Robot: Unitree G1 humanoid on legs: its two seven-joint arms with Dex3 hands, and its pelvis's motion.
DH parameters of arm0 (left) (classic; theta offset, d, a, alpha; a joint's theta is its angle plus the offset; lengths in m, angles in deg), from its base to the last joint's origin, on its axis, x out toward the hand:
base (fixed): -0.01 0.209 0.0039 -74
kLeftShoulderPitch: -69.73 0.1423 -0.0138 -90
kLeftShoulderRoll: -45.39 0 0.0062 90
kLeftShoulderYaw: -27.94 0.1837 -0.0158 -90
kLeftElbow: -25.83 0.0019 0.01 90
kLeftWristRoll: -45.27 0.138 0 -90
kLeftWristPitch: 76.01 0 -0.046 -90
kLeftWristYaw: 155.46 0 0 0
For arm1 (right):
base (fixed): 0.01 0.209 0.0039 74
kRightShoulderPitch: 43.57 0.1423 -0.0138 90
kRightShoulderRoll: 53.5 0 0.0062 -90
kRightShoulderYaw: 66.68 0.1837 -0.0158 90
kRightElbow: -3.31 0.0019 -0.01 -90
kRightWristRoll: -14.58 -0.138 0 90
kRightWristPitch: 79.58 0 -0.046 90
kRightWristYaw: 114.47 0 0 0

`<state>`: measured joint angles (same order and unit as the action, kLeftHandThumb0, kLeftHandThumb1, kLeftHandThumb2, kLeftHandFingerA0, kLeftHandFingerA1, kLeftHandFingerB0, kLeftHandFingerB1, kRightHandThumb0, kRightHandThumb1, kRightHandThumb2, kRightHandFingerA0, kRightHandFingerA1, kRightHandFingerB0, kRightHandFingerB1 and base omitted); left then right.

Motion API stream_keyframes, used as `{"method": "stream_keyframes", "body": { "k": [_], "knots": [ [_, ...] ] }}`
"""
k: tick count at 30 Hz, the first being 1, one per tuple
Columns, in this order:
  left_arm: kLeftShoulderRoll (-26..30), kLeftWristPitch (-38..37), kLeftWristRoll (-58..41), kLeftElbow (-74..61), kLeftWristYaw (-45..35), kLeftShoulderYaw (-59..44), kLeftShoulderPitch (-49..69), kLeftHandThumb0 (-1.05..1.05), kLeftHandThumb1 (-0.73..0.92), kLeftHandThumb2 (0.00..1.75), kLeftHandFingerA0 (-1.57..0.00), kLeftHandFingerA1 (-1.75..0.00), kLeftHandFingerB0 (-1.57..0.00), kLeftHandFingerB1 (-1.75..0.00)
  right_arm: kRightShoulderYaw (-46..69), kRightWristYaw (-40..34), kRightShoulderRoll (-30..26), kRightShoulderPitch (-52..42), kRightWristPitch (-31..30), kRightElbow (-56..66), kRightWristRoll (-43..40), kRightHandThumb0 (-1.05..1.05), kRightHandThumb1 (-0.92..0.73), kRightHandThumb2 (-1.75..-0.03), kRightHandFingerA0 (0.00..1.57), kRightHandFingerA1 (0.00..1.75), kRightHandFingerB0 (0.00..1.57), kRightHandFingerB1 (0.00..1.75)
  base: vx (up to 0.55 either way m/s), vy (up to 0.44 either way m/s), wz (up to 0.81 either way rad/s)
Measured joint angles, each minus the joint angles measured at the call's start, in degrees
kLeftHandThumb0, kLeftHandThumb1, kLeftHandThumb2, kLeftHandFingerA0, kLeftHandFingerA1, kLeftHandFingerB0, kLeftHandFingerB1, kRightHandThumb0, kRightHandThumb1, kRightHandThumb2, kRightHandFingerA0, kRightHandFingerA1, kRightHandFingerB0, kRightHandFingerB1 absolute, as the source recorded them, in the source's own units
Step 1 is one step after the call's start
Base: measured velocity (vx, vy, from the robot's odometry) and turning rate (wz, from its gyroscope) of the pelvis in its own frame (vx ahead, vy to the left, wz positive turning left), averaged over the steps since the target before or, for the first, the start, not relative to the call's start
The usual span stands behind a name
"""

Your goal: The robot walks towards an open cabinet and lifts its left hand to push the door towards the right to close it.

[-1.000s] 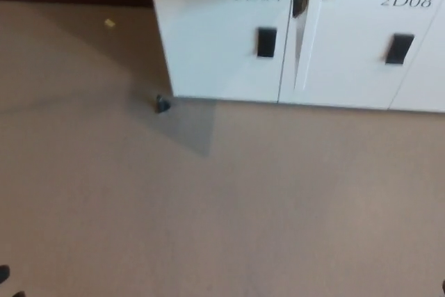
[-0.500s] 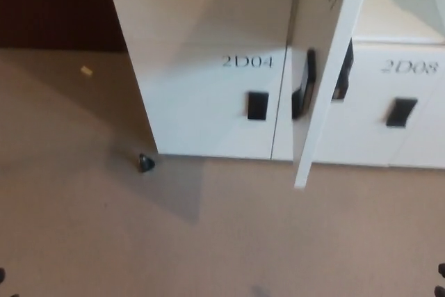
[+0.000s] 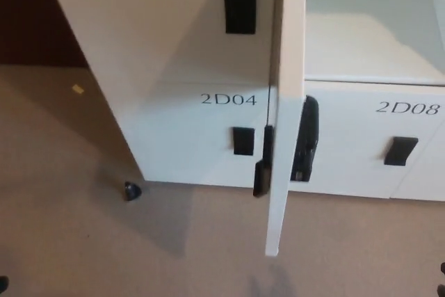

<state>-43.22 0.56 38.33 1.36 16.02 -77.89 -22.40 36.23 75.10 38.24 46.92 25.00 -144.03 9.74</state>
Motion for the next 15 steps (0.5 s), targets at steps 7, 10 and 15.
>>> {"method": "stream_keyframes", "body": {
  "k": [7, 10, 15],
  "knots": [
    [0.2, -0.7, 0.0, 0.1, 0.5, 0.3, -0.2, -0.22, 0.67, 0.59, -0.55, -0.46, -0.43, -0.40, -1.1, -0.2, -0.1, 1.0, 0.4, -0.7, 0.5, -0.44, -0.61, -0.58, 0.83, 0.51, 0.59, 0.45, 0.13, 0.062, -0.01],
    [0.1, -1.0, 0.0, 0.6, 0.5, 0.1, 1.5, -0.23, 0.66, 0.59, -0.57, -0.46, -0.46, -0.41, -1.5, -0.5, -0.2, 1.6, 0.5, -1.1, 0.8, -0.45, -0.60, -0.58, 0.84, 0.51, 0.62, 0.46, 0.07, 0.038, -0.03],
    [0.4, -1.3, 0.0, 0.9, 0.7, 0.0, 1.6, -0.24, 0.66, 0.59, -0.58, -0.47, -0.45, -0.40, -1.8, -0.7, -0.2, 1.7, 0.9, -1.2, 1.2, -0.42, -0.62, -0.58, 0.82, 0.51, 0.62, 0.46, -0.15, 0.011, -0.08]
  ]
}}
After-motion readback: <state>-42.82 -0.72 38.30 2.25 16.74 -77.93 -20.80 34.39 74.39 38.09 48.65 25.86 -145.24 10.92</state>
